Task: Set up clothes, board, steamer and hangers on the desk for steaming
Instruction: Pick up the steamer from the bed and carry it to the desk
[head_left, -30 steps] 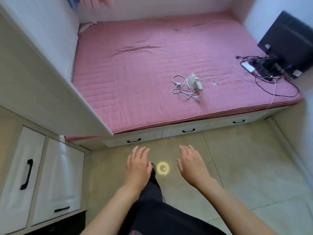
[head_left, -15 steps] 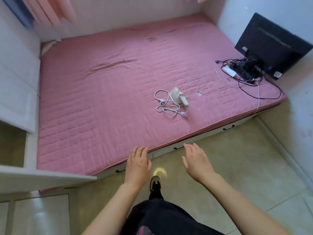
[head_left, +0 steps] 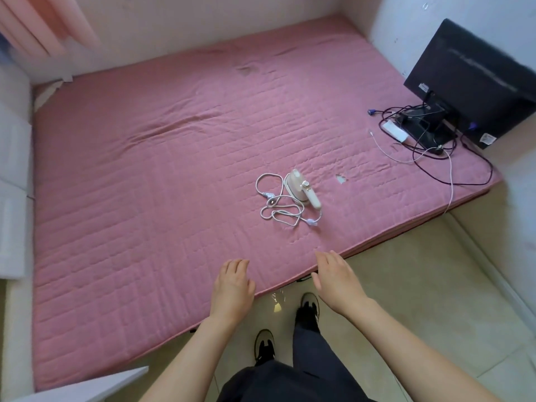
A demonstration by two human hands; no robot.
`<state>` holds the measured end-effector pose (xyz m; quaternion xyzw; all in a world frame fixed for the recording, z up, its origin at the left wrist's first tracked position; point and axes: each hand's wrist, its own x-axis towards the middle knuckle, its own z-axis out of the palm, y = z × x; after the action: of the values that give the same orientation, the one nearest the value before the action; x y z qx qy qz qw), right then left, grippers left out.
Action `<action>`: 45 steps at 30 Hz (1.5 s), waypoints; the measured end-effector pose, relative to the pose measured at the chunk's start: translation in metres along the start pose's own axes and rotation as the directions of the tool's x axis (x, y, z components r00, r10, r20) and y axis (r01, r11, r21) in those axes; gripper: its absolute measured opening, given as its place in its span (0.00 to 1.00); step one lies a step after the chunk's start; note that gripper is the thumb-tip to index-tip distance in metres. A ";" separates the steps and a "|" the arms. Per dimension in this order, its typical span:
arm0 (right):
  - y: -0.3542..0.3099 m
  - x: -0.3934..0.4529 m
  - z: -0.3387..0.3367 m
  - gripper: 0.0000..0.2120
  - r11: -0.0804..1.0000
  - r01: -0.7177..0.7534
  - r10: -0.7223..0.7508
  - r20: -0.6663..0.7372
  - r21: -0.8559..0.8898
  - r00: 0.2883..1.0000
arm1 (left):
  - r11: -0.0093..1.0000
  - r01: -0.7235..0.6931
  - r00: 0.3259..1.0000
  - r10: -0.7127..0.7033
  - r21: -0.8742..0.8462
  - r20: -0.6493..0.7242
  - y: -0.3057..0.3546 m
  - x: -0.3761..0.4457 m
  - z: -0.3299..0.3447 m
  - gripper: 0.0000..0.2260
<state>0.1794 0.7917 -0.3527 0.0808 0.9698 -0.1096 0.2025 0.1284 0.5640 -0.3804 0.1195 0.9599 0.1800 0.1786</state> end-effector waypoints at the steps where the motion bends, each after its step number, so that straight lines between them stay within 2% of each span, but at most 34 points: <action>1: 0.005 0.011 -0.003 0.25 1.000 0.002 -0.002 0.008 -0.010 1.000 | 1.000 0.008 1.000 -0.008 -0.009 0.014 0.003 0.009 0.002 0.20; 7: 0.041 0.084 -0.016 0.21 0.998 0.061 -0.058 0.102 -0.018 0.993 | 0.993 0.109 0.994 -0.107 -0.036 0.037 0.018 0.071 0.018 0.18; 10: 0.060 0.124 -0.021 0.20 0.994 0.105 -0.102 0.143 -0.019 0.984 | 0.974 0.222 0.974 -0.218 -0.050 0.065 0.026 0.105 0.024 0.18; 15: 0.083 0.185 -0.018 0.21 0.988 0.151 -0.144 0.216 -0.017 0.966 | 0.913 0.371 0.928 -0.360 -0.171 0.095 0.037 0.160 0.041 0.17; 21: 0.097 0.247 0.007 0.17 0.979 0.201 -0.193 0.250 -0.008 0.949 | 0.872 0.440 0.898 -0.419 -0.215 0.137 0.040 0.216 0.078 0.18; 30: 0.102 0.320 0.083 0.34 0.981 0.192 -0.193 0.264 0.030 0.945 | 0.865 0.438 0.894 -0.393 -0.243 0.214 0.018 0.289 0.155 0.23; 37: 0.094 0.377 0.150 0.51 0.957 0.263 -0.236 0.198 -0.123 0.951 | 0.868 0.422 0.902 -0.375 -0.260 0.213 -0.008 0.347 0.206 0.21; 40: 0.095 0.404 0.169 0.59 0.962 0.226 -0.206 0.141 -0.150 0.968 | 0.869 0.398 0.917 -0.368 -0.295 0.154 -0.017 0.370 0.223 0.20; 42: 0.095 0.417 0.177 0.60 0.957 0.233 -0.214 0.120 -0.174 0.969 | 0.880 0.361 0.932 -0.348 -0.309 0.098 -0.021 0.383 0.231 0.19; 45: 0.099 0.426 0.188 0.57 0.951 0.238 -0.214 0.132 -0.198 0.968 | 0.877 0.347 0.935 -0.351 -0.332 0.049 -0.025 0.398 0.243 0.18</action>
<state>-0.1159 0.8885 -0.7138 -0.0590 0.9662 -0.0323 0.2488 -0.1435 0.7315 -0.7212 -0.0887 0.9220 0.3062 0.2198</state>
